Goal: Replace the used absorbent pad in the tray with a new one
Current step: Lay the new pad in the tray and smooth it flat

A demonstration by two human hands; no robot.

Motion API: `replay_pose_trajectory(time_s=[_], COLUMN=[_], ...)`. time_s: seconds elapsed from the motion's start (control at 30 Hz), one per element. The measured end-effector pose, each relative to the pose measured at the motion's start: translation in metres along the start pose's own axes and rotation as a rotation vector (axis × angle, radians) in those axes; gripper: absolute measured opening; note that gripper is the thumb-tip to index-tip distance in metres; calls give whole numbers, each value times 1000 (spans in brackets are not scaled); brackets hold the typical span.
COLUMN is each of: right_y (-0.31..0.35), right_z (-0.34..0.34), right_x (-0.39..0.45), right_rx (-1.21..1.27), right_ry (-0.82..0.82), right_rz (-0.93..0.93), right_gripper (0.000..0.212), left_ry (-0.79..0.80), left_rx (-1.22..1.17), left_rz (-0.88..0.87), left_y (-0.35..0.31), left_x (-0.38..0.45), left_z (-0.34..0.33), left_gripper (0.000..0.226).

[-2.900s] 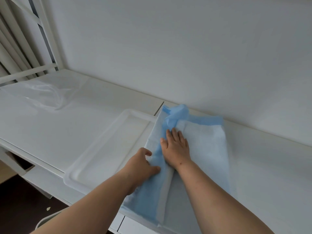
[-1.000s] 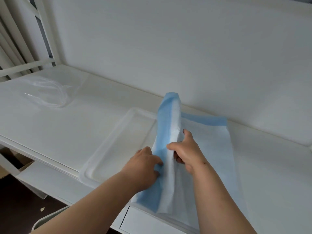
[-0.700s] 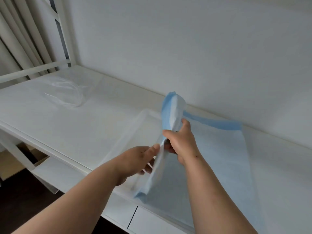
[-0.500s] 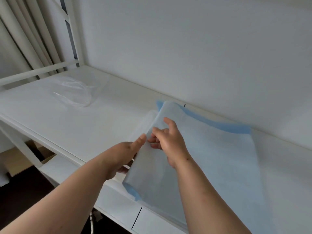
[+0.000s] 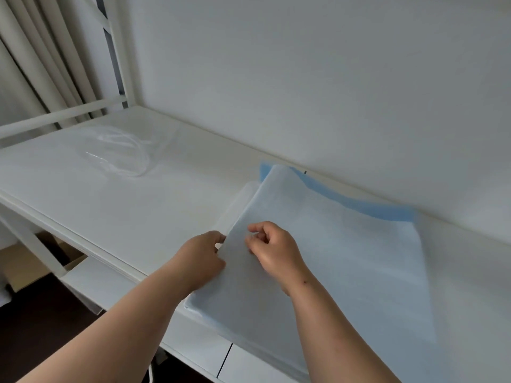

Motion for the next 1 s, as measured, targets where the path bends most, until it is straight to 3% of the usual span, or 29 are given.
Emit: replay_pose_trajectory(time_s=[0.2,0.3,0.4,0.5,0.67,0.8,1.0], right_y=[2,-3,-8,-10,-24,-48,-79], right_z=[-16,-20,-25,-25,6,47,102], right_x=[-11,-15,-20,-23,-33,-46,-78], right_rx=[-398,-560,-632,-632,-665,-725,-766], right_ry=[183,248,300,272,112,-55,-157], right_rz=[199,229,248,234,114,-105,-383], right_gripper=[59,66,68,62,55,56,65], left_ry=[-157,-108,-156,-196,-247,-269,-346], left_rx=[544,462,382,350,251,227,150], left_rz=[-86,-61,-57,-63,-47,-25,-20], left_y=[-6,1,4,5,12,9,3], left_x=[-2,3,11,16,20,22,21], left_z=[5,6,7,8,9,2,-1], left_gripper=[51,52,31,30,19,20,18])
Point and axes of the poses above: each hand's wrist, its own x-axis towards the middle knuckle, its own z-axis out of the back of the hand, y = z × x, the point moved 3 cm from there along x, towards the middle knuckle, and after that the axes turned 5 degrees about z, right-handed, at the moved point
